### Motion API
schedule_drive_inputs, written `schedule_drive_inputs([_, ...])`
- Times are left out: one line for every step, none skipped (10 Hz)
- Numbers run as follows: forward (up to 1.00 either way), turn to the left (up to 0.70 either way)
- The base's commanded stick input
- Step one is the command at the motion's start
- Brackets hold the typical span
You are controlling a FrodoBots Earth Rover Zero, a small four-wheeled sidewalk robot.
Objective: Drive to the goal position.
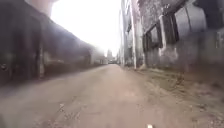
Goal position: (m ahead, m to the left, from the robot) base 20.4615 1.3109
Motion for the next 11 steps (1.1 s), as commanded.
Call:
schedule_drive_inputs([1.00,0.00])
schedule_drive_inputs([1.00,0.00])
schedule_drive_inputs([1.00,0.00])
schedule_drive_inputs([1.00,0.00])
schedule_drive_inputs([1.00,0.00])
schedule_drive_inputs([1.00,0.00])
schedule_drive_inputs([1.00,0.00])
schedule_drive_inputs([1.00,0.00])
schedule_drive_inputs([1.00,-0.16])
schedule_drive_inputs([1.00,-0.21])
schedule_drive_inputs([1.00,-0.05])
